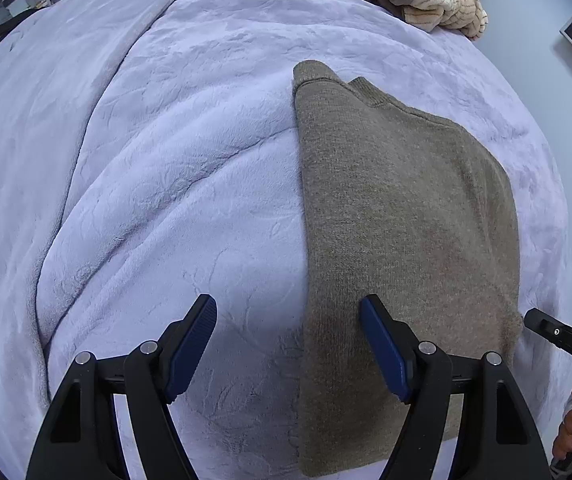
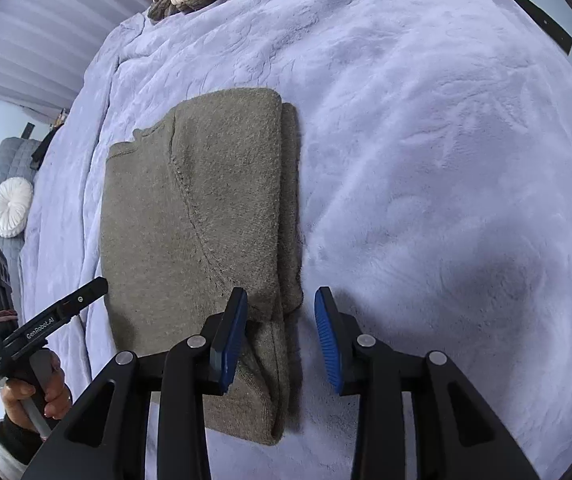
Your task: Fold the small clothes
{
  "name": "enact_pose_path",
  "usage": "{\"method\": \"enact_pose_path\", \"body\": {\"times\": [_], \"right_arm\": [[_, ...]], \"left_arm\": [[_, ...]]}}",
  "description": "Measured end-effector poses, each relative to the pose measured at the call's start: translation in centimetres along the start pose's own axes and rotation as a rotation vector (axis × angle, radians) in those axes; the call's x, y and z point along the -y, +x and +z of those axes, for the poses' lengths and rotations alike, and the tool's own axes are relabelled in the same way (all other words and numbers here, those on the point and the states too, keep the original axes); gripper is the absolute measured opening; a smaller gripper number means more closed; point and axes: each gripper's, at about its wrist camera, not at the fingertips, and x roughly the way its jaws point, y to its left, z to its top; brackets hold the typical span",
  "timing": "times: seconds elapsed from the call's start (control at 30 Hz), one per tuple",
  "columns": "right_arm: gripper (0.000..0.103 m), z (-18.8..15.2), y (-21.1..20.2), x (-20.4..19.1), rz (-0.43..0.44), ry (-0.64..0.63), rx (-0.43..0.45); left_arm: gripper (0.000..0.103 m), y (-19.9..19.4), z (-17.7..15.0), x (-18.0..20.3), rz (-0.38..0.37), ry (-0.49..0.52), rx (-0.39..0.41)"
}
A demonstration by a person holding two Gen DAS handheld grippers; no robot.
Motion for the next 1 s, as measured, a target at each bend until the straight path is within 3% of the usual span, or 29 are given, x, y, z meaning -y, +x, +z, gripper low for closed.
{"method": "enact_pose_path", "body": {"times": [0.1, 0.17, 0.23, 0.27, 0.47, 0.53, 0.77, 0.8, 0.83, 1.0], "right_arm": [[0.057, -0.2, 0.0, 0.7, 0.037, 0.032, -0.009], [0.057, -0.3, 0.0, 1.0, 0.056, 0.048, -0.008], [0.057, -0.4, 0.1, 1.2, 0.071, 0.065, -0.004], [0.058, -0.4, 0.1, 1.3, 0.080, 0.076, -0.004], [0.059, -0.2, 0.2, 1.7, 0.110, 0.097, -0.003], [0.065, 0.1, 0.3, 2.0, 0.121, 0.108, 0.001], [0.064, 2.4, 2.1, 1.5, 0.245, 0.125, -0.003], [0.052, 2.8, 2.8, 1.3, 0.239, 0.122, -0.016], [0.020, 3.1, 3.6, 1.2, 0.224, 0.121, -0.032], [0.014, 3.2, 2.7, -0.8, 0.133, -0.015, 0.003]], "left_arm": [[0.076, -0.1, 0.0, 0.0, 0.002, 0.002, -0.002], [0.076, -0.1, 0.1, 0.0, 0.002, 0.002, -0.001], [0.087, -0.1, 0.0, -0.1, 0.005, -0.001, -0.006], [0.102, 0.0, 0.0, -0.2, 0.012, -0.004, -0.005], [0.102, 0.1, 0.1, -0.8, 0.005, -0.011, 0.008], [0.102, 0.3, 0.3, -0.8, 0.001, -0.013, 0.004], [0.102, 1.5, 1.9, -0.7, -0.052, -0.051, -0.006], [0.102, 1.7, 2.2, -0.5, -0.057, -0.054, -0.008], [0.102, 1.8, 2.4, -0.4, -0.060, -0.057, -0.008], [0.102, 1.8, 3.4, 0.7, -0.109, -0.022, 0.003]]}}
